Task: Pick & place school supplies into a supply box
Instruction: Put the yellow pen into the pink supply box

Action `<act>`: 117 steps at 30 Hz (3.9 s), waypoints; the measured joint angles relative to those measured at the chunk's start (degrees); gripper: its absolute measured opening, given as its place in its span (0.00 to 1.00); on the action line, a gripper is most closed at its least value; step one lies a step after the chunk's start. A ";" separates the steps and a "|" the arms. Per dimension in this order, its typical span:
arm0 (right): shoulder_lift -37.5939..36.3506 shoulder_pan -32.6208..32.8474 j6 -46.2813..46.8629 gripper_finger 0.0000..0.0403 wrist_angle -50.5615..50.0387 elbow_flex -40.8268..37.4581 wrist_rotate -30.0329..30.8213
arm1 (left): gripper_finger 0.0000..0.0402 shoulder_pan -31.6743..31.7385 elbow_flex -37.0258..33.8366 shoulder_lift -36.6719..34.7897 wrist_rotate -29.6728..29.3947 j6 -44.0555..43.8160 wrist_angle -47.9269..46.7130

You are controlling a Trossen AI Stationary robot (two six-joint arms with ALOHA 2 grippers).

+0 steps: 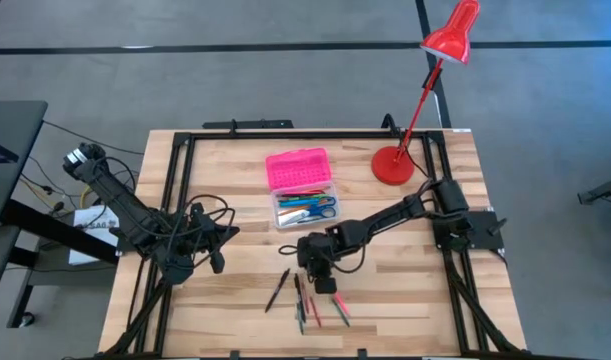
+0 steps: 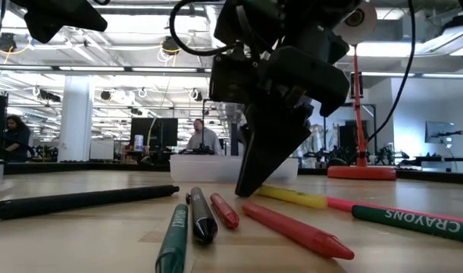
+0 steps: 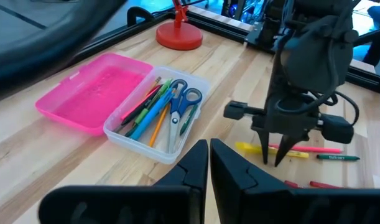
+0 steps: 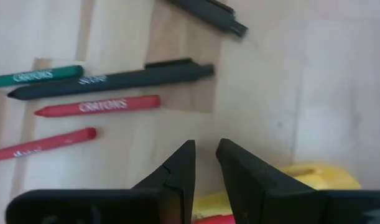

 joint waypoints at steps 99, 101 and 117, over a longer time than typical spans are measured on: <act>-14.67 -1.46 -8.53 0.18 -15.68 -8.99 9.73 | 0.03 0.00 0.00 0.00 -2.49 -1.99 0.40; -14.67 -1.46 -8.70 0.18 -15.68 -8.99 9.70 | 0.03 0.00 0.00 0.02 -2.49 -2.04 0.39; -14.58 -1.07 -7.26 0.18 -12.85 -14.52 9.73 | 0.03 0.00 0.00 0.00 -2.54 -2.03 0.10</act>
